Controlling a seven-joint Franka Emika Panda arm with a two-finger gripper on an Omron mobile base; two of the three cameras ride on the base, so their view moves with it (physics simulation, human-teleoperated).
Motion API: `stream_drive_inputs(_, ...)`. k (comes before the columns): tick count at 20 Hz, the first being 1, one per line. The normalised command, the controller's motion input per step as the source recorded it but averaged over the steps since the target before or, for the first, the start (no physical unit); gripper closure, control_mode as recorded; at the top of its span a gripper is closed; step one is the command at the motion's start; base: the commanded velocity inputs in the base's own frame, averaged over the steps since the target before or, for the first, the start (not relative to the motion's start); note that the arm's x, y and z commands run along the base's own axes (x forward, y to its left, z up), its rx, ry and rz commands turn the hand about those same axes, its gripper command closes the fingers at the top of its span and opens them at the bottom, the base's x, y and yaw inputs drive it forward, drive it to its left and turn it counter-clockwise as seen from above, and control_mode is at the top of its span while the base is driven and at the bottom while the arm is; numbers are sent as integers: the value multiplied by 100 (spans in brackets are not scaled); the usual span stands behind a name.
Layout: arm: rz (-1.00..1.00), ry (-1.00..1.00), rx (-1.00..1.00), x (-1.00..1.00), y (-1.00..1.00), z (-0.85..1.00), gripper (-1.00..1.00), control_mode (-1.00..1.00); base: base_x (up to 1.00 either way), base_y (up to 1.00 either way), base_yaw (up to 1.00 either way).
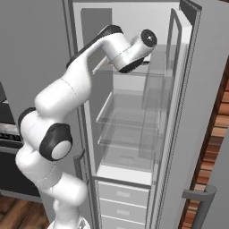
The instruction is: Take the fish out of the fridge, briefly rinse it in the sink, and place it on the tray next to the sink.
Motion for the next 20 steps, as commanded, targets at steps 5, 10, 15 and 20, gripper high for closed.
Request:
stream_drive_inputs(5,0,-6,0,-100,43,25,100,-100,0,0,0)
stream_drive_inputs(10,0,0,0,-100,17,53,100,-100,0,0,0)
stream_drive_inputs(15,-5,2,-5,-100,2,21,100,-100,0,0,0)
stream_drive_inputs(20,-8,22,-27,-100,0,-66,100,-100,0,0,0)
